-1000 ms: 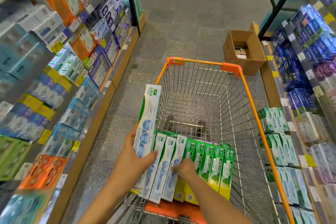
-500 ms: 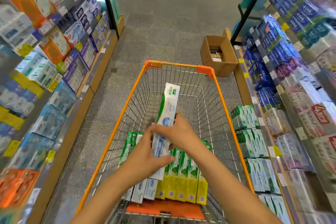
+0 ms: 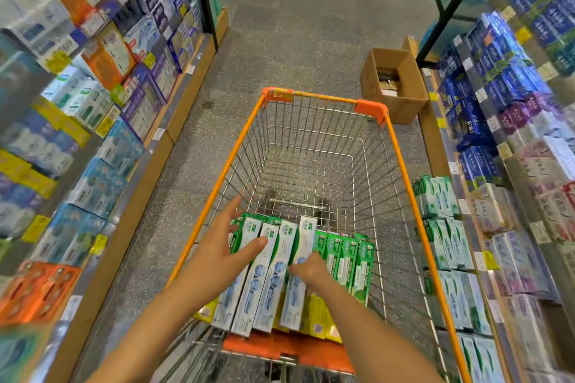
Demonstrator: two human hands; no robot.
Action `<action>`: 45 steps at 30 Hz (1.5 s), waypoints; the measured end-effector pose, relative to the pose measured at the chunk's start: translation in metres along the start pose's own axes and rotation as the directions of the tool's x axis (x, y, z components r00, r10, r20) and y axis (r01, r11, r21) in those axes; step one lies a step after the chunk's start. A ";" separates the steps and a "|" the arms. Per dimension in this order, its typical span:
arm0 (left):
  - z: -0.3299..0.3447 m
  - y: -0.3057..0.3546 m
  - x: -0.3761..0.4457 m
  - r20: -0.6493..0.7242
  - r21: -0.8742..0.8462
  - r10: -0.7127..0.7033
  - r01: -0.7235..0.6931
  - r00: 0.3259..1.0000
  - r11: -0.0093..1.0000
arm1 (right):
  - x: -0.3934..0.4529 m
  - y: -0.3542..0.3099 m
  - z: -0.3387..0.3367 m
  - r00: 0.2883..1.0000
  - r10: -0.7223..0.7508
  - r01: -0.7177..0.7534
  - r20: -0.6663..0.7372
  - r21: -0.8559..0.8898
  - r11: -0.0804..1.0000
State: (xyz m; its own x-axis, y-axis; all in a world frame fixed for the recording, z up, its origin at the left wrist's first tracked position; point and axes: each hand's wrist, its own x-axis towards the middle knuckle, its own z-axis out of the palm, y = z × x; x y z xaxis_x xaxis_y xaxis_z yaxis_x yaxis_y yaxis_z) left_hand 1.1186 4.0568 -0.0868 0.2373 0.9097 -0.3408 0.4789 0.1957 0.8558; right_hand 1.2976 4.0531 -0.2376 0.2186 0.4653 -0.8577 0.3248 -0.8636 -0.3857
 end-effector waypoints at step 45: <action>0.499 0.261 -0.219 0.858 0.186 0.431 -0.950 0.281 0.250 | -0.428 0.484 -0.344 0.419 -0.134 -0.026 -0.898 -0.160 0.987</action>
State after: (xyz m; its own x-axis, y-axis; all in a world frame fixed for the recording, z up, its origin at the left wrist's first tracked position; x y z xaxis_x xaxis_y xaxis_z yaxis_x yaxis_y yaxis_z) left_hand 1.6136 3.7256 0.0169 0.9978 0.0261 -0.0613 0.0517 -0.8837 0.4653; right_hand 1.6772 3.5028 0.0596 0.8742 0.4855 -0.0028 0.4618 -0.8332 -0.3042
